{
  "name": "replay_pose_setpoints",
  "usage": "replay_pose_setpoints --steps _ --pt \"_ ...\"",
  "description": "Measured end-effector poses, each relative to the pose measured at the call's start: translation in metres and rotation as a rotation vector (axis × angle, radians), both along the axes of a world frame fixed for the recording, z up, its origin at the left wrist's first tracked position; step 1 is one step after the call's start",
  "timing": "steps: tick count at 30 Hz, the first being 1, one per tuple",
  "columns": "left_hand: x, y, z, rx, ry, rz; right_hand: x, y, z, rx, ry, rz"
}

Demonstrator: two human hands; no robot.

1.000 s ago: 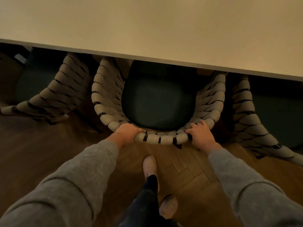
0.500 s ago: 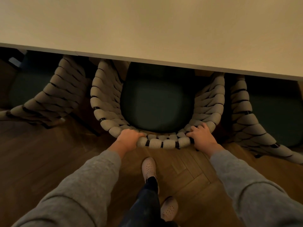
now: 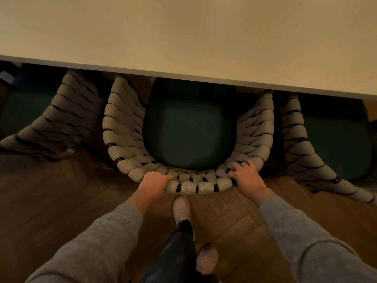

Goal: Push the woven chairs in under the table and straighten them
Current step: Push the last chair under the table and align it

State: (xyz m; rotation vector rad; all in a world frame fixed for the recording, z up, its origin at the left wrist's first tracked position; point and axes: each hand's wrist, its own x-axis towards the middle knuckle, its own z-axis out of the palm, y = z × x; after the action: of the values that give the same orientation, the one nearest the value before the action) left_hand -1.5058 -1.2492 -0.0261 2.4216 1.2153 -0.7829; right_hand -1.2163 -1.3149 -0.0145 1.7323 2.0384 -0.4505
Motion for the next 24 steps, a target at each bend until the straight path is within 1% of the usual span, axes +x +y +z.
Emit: replay_pose_setpoints --steps 7,12,17,19,21,24 --pt "0.002 0.002 0.004 0.000 0.018 0.011 0.001 0.005 0.002 0.002 -0.017 0.035" --pt "0.007 0.016 0.006 0.044 0.007 -0.016 0.005 0.018 0.005 -0.014 -0.005 0.024" --pt "0.012 0.027 0.004 0.047 0.013 -0.011 0.007 0.032 0.005 -0.048 -0.009 0.001" --pt "0.010 0.024 0.003 0.019 0.022 -0.005 0.005 0.028 0.006 -0.082 -0.020 0.002" --pt "0.013 0.026 0.004 -0.010 0.021 -0.015 0.005 0.029 0.008 -0.069 -0.016 0.003" --pt "0.017 0.036 0.007 -0.132 0.016 -0.009 0.012 0.033 0.010 -0.075 0.005 -0.025"
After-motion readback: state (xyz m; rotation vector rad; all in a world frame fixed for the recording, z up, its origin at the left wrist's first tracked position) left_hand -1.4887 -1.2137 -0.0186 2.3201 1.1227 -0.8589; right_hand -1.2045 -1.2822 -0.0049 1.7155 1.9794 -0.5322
